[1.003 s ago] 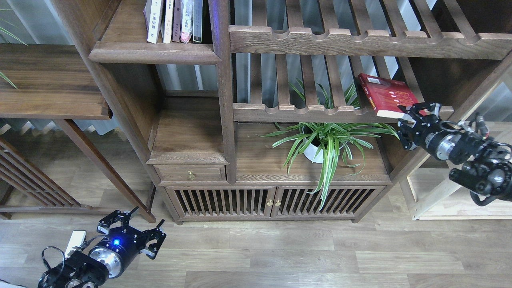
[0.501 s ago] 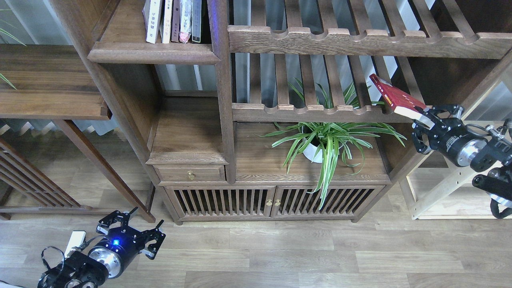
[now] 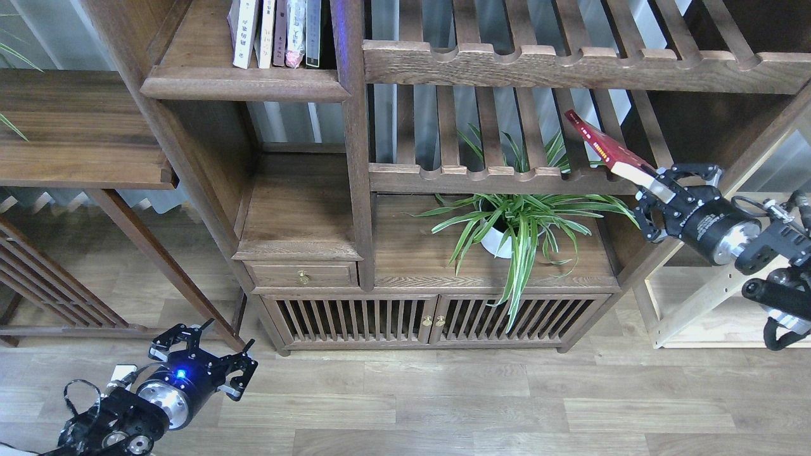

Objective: Organize books on shelf
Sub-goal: 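Grasp the red book's edge with the right gripper and tilt it up, then pull the red book off the shelf with the right gripper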

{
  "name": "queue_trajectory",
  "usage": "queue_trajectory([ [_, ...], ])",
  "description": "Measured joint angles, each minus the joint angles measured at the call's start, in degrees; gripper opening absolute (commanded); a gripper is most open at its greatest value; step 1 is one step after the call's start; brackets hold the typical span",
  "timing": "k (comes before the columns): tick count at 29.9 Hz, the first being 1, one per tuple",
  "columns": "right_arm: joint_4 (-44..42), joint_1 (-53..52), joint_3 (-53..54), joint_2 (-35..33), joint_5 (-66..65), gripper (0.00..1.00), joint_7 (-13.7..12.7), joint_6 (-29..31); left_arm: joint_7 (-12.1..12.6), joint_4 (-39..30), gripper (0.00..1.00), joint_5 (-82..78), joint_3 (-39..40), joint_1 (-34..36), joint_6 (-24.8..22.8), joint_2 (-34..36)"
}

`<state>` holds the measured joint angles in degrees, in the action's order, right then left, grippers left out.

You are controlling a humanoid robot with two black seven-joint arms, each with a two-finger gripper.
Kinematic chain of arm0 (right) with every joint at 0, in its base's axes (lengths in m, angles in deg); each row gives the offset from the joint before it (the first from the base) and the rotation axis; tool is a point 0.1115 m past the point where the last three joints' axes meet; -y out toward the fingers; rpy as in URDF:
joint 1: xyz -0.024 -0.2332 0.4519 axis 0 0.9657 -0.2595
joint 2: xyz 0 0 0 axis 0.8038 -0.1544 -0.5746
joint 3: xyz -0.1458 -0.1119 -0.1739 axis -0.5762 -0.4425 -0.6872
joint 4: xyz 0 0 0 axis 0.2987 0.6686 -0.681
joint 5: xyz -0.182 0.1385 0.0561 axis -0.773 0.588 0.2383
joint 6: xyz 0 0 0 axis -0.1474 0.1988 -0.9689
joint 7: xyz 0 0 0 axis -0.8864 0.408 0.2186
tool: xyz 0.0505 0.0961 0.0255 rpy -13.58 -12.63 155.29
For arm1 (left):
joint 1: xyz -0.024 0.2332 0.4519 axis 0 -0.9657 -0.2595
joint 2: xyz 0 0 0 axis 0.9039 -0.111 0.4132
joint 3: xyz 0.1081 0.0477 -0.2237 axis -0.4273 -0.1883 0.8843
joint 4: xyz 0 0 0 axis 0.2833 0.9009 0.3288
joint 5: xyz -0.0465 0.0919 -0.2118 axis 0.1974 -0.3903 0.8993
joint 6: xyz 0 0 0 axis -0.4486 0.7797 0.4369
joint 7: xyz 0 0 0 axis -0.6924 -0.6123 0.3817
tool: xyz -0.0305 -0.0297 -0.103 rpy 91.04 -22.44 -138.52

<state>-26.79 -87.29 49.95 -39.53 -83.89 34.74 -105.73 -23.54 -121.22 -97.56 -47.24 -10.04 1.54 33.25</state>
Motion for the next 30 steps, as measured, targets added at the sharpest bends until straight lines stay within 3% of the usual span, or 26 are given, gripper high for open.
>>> queue_trajectory([
  [22,7.37,3.69,3.25,-7.04,-6.57,0.04,0.0,0.0,0.0,1.39,0.74,0.09,-0.3,0.75,0.0,-0.1],
  [30,7.46,4.33,3.25,-10.52,-14.38,0.04,0.01,0.0,0.08,1.94,0.74,0.09,-0.38,1.16,0.0,-0.1],
])
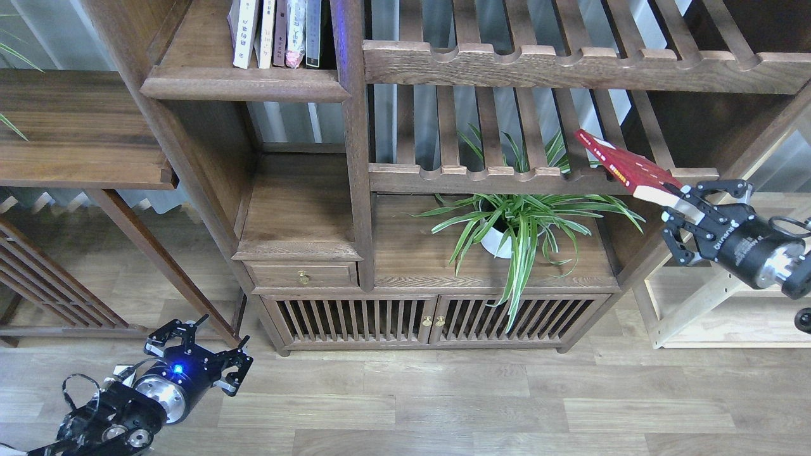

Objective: Organize books on shelf
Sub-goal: 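Pull the red book off the shelf with the right gripper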

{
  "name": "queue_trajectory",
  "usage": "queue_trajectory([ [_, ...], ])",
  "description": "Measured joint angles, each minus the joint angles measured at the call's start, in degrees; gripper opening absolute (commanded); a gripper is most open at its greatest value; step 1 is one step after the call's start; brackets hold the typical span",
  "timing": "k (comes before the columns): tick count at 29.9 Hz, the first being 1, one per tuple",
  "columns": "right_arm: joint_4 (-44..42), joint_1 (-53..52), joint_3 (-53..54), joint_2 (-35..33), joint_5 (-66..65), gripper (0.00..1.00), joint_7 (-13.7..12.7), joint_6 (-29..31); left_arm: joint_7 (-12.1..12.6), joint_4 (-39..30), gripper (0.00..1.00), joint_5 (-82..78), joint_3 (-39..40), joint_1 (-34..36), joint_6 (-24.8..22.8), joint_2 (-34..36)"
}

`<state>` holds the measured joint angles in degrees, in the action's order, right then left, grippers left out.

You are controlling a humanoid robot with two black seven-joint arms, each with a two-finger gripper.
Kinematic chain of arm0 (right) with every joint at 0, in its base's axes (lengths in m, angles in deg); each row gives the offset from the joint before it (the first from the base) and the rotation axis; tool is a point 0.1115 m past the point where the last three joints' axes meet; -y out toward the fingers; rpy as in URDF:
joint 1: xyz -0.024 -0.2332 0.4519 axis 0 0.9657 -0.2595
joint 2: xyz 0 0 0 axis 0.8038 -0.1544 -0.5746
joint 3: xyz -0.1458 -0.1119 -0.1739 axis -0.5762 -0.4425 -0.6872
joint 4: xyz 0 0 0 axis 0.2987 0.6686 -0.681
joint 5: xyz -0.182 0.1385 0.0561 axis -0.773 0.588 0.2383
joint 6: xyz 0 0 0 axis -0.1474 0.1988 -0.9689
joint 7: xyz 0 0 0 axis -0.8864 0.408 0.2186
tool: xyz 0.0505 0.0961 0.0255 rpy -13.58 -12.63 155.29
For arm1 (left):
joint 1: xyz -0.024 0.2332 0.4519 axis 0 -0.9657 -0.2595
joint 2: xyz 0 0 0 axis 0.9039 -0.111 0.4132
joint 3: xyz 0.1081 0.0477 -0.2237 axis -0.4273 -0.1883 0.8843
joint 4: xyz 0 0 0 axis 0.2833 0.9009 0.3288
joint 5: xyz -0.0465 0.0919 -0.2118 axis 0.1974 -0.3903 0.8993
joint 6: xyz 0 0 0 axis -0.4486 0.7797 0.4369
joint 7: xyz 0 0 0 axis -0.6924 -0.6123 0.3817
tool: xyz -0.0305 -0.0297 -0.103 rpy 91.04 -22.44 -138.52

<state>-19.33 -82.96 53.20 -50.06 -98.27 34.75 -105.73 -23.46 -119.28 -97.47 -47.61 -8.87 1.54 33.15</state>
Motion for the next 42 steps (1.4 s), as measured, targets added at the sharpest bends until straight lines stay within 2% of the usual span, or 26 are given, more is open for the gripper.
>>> queue_trajectory([
  [42,2.32,4.55,0.7,-12.62,-1.78,0.04,0.0,0.0,0.01,1.02,0.75,0.0,0.14,1.65,0.0,-0.89],
])
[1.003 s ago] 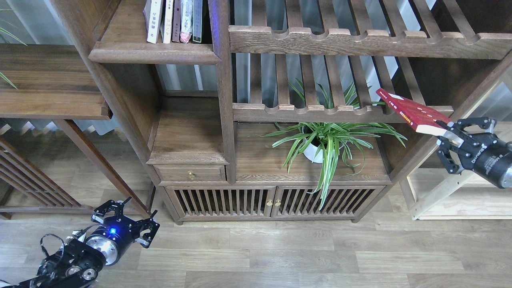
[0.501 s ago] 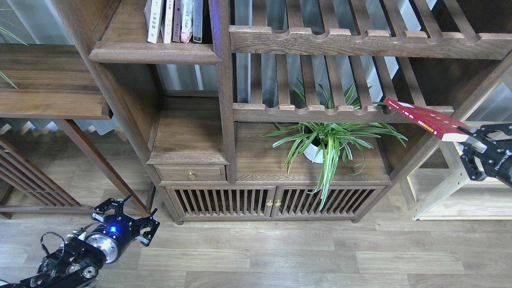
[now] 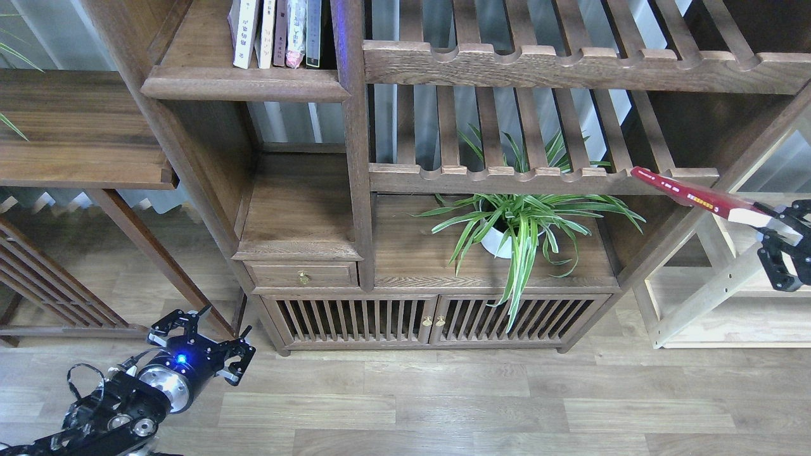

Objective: Organize books on shelf
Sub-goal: 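Pull the red book off the shelf with the right gripper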

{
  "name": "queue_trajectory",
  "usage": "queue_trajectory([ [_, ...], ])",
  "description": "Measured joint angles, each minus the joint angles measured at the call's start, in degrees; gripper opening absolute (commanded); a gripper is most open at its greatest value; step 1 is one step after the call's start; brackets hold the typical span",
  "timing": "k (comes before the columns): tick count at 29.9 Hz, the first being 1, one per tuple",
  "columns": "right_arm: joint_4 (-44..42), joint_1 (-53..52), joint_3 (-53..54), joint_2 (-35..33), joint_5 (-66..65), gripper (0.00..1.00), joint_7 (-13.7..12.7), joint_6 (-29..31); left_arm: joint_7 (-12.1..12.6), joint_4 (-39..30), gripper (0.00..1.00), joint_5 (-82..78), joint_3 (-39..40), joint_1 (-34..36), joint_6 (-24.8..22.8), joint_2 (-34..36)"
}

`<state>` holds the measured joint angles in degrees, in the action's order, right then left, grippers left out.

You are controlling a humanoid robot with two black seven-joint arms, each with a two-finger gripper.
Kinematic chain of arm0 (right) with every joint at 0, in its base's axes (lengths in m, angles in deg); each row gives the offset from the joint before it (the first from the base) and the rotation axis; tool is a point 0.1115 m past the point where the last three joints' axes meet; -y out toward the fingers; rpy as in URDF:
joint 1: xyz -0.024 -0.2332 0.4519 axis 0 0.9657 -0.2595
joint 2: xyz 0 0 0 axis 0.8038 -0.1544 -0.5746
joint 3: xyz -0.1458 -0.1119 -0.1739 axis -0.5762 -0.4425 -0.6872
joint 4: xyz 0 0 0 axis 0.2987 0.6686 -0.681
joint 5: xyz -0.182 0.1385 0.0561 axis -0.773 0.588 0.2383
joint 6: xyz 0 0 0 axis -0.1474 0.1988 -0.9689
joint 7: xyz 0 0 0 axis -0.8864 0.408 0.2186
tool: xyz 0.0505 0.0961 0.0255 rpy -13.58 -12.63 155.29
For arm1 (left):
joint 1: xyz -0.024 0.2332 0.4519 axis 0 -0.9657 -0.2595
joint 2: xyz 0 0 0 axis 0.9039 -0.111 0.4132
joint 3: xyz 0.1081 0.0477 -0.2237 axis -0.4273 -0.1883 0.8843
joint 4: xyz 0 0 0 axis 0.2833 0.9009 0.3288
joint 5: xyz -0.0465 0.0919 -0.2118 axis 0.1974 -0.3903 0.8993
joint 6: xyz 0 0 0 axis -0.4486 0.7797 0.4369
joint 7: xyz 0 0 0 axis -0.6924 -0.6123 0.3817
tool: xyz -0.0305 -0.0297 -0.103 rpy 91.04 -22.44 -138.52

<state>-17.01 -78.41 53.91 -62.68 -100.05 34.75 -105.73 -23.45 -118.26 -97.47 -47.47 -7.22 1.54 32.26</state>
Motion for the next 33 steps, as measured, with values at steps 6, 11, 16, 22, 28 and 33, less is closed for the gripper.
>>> queue_trajectory([
  [6,-0.01,0.87,-0.04,-0.83,0.0,0.04,0.0,0.0,0.0,0.03,0.75,0.0,0.0,0.46,0.0,0.0],
  [11,0.02,2.02,-0.09,-1.73,0.0,0.04,0.0,0.0,0.04,0.03,0.75,0.0,-0.13,0.6,0.0,-0.1],
  [16,0.09,2.97,-0.1,-2.53,0.0,0.04,0.0,0.0,0.08,0.03,0.75,0.0,-0.16,0.61,0.0,-0.43],
  [22,0.36,3.5,-0.3,-3.01,0.0,0.04,0.0,0.0,0.09,0.03,0.75,0.0,-0.16,0.81,0.0,-0.63],
  [28,0.64,5.19,-0.54,-3.69,0.0,0.04,0.0,0.0,0.09,0.11,0.75,0.0,-0.16,0.96,0.0,-0.77],
  [33,0.72,7.99,-0.68,-3.02,-0.03,0.04,0.0,0.0,0.09,0.2,0.75,0.0,-0.16,0.97,0.0,-1.06],
])
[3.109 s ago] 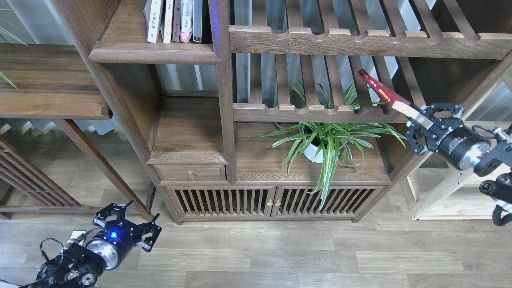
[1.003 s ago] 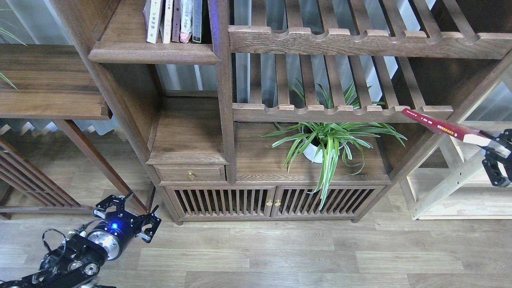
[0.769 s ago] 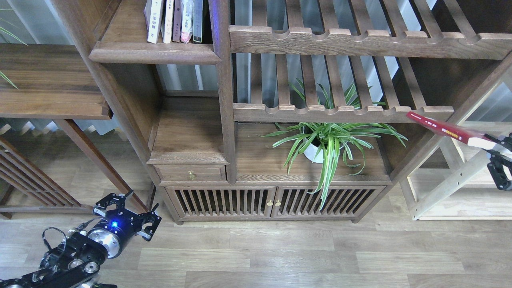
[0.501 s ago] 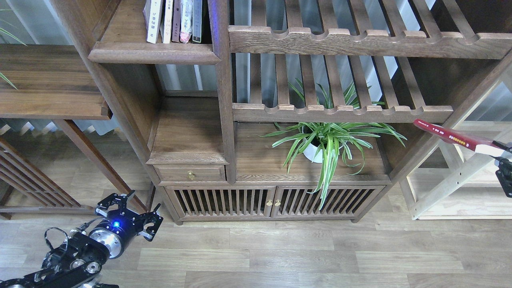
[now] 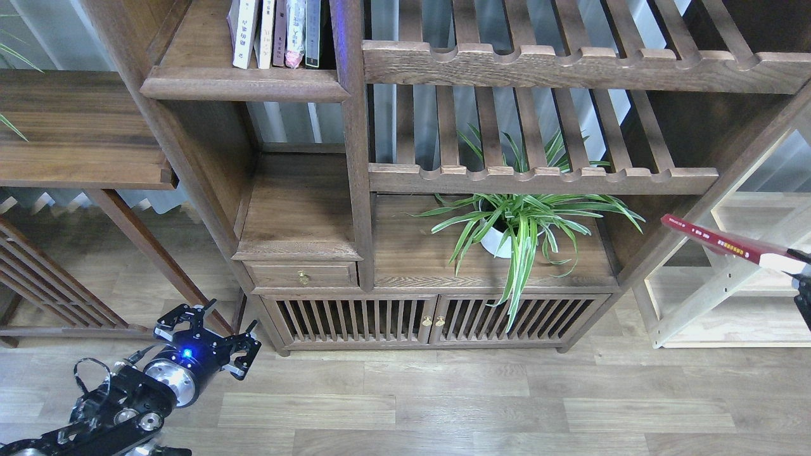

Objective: Organize books on shelf
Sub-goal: 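Pull the red book off the shelf with the right gripper, then lower the red book toward the left gripper with the right gripper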

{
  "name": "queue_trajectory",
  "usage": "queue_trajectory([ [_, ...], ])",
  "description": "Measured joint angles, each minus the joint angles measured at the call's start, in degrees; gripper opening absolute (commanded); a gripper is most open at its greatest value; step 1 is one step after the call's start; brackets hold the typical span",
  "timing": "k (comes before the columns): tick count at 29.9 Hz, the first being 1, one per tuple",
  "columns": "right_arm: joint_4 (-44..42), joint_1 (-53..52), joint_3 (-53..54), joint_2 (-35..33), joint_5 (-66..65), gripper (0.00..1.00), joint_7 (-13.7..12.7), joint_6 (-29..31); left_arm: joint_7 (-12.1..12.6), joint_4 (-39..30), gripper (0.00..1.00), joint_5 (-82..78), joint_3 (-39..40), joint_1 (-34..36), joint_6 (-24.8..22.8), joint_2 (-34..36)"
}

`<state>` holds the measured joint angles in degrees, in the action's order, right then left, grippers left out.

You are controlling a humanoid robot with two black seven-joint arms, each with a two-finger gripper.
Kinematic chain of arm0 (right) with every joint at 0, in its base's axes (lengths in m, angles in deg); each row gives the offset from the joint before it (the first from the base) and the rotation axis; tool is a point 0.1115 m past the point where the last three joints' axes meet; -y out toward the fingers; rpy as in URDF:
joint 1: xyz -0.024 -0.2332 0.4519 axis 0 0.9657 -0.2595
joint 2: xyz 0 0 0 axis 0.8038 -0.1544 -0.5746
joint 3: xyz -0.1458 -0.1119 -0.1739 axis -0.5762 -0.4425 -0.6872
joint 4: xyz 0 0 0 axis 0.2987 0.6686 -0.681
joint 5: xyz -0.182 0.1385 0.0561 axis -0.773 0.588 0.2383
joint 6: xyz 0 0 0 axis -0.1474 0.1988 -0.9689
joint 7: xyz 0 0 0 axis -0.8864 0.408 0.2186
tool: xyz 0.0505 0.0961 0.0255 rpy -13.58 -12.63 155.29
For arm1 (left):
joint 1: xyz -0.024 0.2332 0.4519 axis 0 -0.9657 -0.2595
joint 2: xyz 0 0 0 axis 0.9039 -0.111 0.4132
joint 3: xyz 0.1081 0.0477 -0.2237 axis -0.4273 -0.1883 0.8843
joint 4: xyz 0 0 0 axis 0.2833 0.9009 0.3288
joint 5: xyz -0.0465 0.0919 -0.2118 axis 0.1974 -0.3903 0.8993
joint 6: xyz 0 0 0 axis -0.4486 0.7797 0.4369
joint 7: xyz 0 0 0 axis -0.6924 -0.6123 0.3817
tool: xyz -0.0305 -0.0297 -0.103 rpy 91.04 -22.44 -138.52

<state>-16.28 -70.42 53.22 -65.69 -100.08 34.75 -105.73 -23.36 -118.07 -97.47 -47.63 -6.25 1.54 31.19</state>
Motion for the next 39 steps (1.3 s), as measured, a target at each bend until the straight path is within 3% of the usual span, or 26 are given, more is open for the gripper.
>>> queue_trajectory([
  [16,-0.97,10.62,-0.75,13.59,-1.9,0.06,0.0,0.0,0.0,1.09,0.76,-0.05,-3.71,3.56,0.0,-3.4],
  [26,-5.87,9.91,-5.55,24.68,-4.46,0.07,0.0,0.0,-0.06,5.45,0.78,0.19,-8.68,8.75,-0.55,-6.71],
  [30,-7.47,7.97,-6.34,27.58,-5.34,0.07,0.0,0.0,-0.04,6.93,0.8,0.26,-9.21,10.32,-3.46,-7.68],
  [39,-11.95,-3.94,-18.99,37.01,-4.46,0.07,0.0,0.0,0.1,7.8,0.83,0.26,-9.24,15.75,-16.28,-7.8],
])
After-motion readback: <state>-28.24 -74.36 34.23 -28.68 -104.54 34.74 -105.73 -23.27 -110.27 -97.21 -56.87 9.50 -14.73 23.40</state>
